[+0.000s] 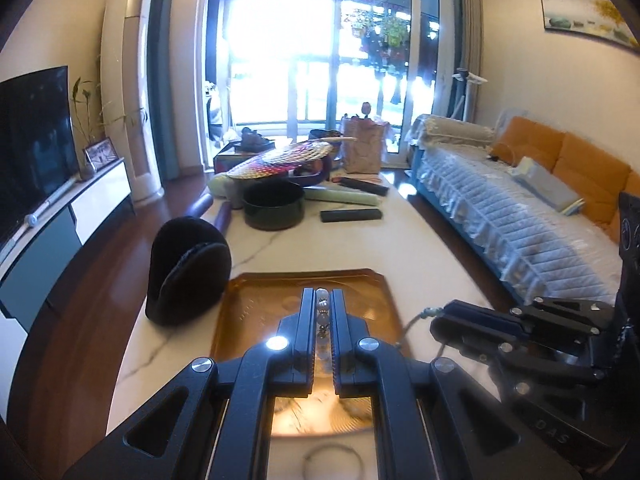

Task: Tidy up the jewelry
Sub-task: 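Carry both bracelets into the copper tray and open both tools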

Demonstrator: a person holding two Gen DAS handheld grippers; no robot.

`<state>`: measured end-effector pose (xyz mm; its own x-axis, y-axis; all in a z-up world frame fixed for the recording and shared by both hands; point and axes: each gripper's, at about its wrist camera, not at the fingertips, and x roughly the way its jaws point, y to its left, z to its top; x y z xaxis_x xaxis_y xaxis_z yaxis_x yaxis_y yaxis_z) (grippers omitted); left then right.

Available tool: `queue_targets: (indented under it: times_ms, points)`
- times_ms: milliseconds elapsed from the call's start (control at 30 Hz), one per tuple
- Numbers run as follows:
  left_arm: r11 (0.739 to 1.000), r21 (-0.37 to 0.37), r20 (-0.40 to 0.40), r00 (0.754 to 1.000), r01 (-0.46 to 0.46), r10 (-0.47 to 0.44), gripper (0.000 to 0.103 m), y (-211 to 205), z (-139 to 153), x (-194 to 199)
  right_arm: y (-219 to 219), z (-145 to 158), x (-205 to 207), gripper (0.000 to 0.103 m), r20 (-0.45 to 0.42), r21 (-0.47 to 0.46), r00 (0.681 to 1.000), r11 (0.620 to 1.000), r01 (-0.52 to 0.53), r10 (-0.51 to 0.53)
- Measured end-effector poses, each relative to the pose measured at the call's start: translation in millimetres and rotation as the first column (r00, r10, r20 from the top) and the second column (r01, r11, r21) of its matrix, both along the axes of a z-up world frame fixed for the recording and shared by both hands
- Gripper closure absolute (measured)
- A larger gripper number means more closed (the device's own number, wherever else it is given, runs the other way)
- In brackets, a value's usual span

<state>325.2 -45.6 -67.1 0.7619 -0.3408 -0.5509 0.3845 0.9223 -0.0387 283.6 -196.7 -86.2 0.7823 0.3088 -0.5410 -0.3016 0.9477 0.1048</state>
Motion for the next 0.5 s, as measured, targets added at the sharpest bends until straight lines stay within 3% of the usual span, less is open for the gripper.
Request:
queue_targets:
  times_ms: [133, 333, 500]
  points:
    - [0.999, 0.037, -0.062, 0.998, -0.022, 0.024, 0.097, 0, -35, 31, -1, -29, 32, 0.093, -0.064, 0.003, 0.998, 1.0, 0.024, -0.024]
    - [0.998, 0.05, -0.288, 0.957, -0.028, 0.041, 0.097, 13, -106, 79, -8, -85, 69, 0.093, -0.196, -0.001, 0.98, 0.999, 0.041, -0.041]
    - [0.994, 0.108, -0.347, 0.937, -0.007, 0.044, 0.097, 12, -141, 91, -11, -113, 83, 0.093, -0.259, -0.016, 0.965, 0.999, 0.044, -0.046]
